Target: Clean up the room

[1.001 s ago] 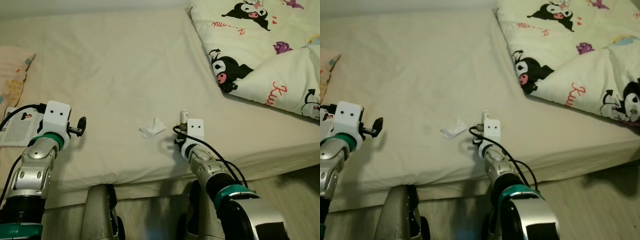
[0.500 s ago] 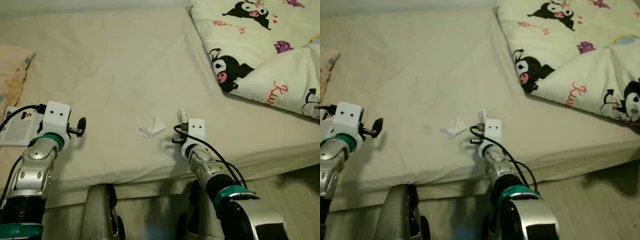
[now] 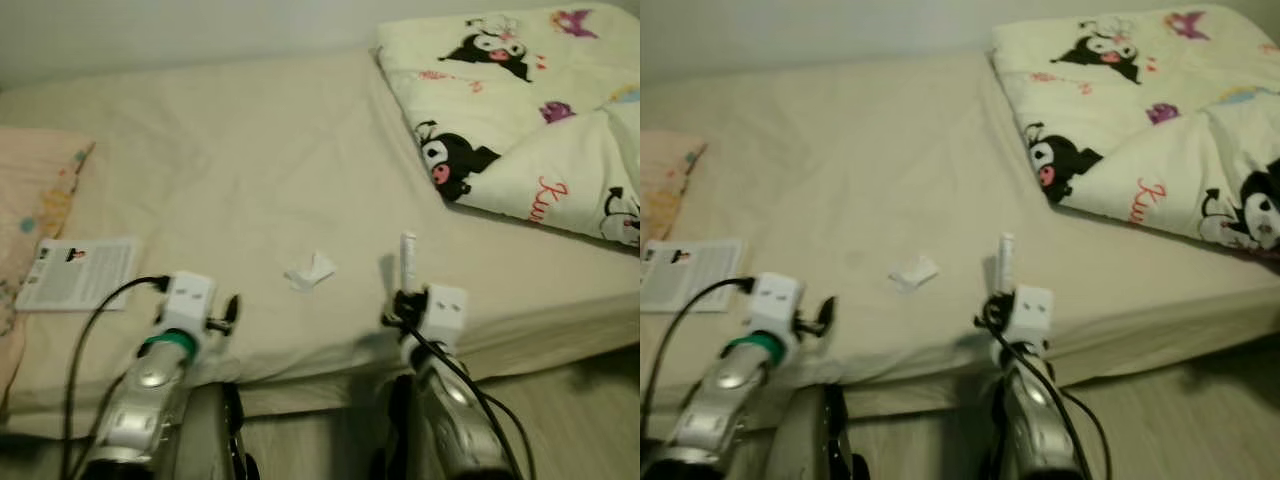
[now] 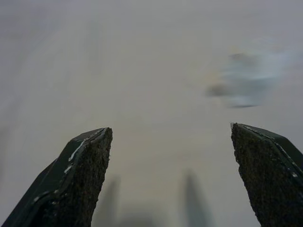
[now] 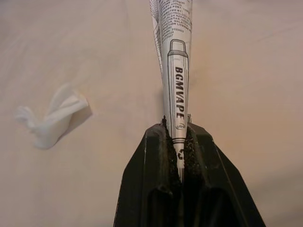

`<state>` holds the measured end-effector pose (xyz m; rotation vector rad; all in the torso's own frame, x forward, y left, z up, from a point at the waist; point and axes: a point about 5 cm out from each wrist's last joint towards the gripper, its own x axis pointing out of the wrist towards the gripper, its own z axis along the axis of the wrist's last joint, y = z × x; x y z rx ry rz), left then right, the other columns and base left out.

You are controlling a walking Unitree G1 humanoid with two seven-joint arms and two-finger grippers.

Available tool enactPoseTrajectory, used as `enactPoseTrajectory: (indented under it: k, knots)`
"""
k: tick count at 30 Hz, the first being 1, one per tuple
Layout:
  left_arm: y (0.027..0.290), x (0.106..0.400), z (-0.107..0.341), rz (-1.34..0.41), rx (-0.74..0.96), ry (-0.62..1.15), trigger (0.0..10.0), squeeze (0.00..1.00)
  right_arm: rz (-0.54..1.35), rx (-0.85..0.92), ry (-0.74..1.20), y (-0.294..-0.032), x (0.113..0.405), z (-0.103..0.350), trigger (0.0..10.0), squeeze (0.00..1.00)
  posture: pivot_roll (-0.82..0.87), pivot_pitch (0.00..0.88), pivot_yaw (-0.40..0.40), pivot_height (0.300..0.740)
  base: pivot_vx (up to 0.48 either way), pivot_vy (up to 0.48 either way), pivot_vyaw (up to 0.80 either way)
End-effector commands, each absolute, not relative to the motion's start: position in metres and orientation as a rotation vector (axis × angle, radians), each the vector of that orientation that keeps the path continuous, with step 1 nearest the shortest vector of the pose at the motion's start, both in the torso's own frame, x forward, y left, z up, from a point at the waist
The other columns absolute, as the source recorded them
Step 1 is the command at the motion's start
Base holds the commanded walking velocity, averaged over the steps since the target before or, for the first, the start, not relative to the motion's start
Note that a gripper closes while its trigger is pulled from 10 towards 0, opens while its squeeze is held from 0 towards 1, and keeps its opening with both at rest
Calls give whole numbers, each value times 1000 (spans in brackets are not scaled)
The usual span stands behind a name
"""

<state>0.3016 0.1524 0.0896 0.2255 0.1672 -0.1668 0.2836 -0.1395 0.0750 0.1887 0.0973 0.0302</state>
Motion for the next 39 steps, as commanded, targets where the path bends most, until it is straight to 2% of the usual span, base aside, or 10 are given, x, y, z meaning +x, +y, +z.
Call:
enactPoseTrajectory:
  k: [1, 8, 13, 14, 16, 17, 25, 27, 30, 39]
  knots:
    - [154, 299, 83, -169, 249, 186, 10000, 0, 49, 186, 97, -133, 283, 78, 10000, 0, -7, 0, 142, 535, 0, 0, 0]
    - [150, 301, 77, -152, 246, 177, 10000, 0, 143, 107, 86, -121, 275, 80, 10000, 0, -13, 0, 104, 535, 0, 0, 0]
    - [158, 314, 74, -154, 245, 165, 10000, 0, 94, 85, 48, -131, 283, 99, 10000, 0, -35, 12, 108, 535, 0, 0, 0]
    - [158, 320, 74, -169, 243, 162, 10000, 729, 72, 77, 37, -137, 287, 102, 10000, 0, -37, 24, 111, 535, 0, 0, 0]
    - [158, 322, 74, -176, 246, 160, 10000, 729, 60, 76, 34, -140, 288, 103, 10000, 0, -37, 24, 111, 535, 0, 0, 0]
    - [156, 326, 74, -192, 237, 160, 10000, 1000, 48, 67, 30, -144, 290, 106, 10000, 0, -49, 47, 129, 535, 0, 0, 0]
    - [145, 339, 78, -260, 213, 168, 10000, 1000, 8, 45, 5, -155, 296, 115, 10000, 0, -73, 77, 144, 535, 0, 0, 0]
    - [140, 343, 78, -287, 204, 178, 10000, 1000, -9, 39, -4, -159, 298, 118, 10000, 0, -88, 103, 153, 535, 0, 0, 0]
    - [118, 355, 79, -381, 217, 228, 10000, 1000, -72, 19, -29, -176, 299, 137, 10000, 0, -142, 185, 173, 535, 0, 0, 0]
    - [113, 361, 77, -387, 284, 314, 10000, 1000, -114, 1, -45, -194, 290, 153, 10000, 0, -200, 262, 184, 535, 0, 0, 0]
